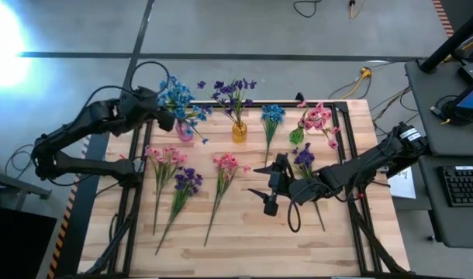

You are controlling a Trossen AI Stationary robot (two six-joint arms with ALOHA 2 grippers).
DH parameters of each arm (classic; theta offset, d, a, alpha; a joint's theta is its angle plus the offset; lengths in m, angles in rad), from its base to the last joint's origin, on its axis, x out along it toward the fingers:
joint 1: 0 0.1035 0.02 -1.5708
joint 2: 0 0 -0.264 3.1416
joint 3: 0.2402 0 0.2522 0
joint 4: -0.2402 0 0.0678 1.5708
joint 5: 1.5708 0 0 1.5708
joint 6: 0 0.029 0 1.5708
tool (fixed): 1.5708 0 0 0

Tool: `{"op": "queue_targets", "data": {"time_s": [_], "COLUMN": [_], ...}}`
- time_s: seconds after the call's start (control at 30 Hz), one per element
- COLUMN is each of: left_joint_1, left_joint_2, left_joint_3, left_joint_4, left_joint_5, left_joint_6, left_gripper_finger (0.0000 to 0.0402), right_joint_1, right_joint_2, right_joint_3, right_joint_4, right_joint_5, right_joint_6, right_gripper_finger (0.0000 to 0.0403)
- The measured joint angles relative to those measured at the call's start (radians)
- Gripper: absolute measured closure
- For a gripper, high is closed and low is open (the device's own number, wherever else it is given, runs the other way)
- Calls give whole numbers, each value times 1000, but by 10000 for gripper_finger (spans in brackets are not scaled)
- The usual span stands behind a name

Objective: Sort flowers into vase by color
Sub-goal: Put the left blue flowers into the violet vase, then put the right violet flowers into the yellow vase

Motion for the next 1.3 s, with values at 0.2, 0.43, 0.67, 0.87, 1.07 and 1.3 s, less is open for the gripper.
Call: {"op": "queue_targets", "data": {"time_s": [0.2, 0.43, 0.67, 0.87, 1.07, 1.3], "left_joint_1": [-76, -203, -235, -332, -489, -688], "left_joint_2": [-12, -34, -40, -74, -110, -144], "left_joint_3": [45, 59, 164, 153, 104, -2], "left_joint_4": [-44, -74, -177, -174, -168, -94], "left_joint_5": [47, 49, 63, 100, 98, 43], "left_joint_6": [-25, -25, -26, -28, -85, -159], "left_gripper_finger": [156, 156, 156, 156, 156, 156], "right_joint_1": [0, 0, -4, 2, 47, 111], "right_joint_2": [-1, -1, -1, -1, -1, -1], "right_joint_3": [0, 0, 33, 44, 37, 12], "right_joint_4": [-60, -291, -629, -897, -1048, -1169], "right_joint_5": [-10, -150, -269, -412, -517, -553], "right_joint_6": [124, 447, 842, 1124, 1319, 1508], "right_gripper_finger": [108, 108, 108, 108, 108, 108]}}
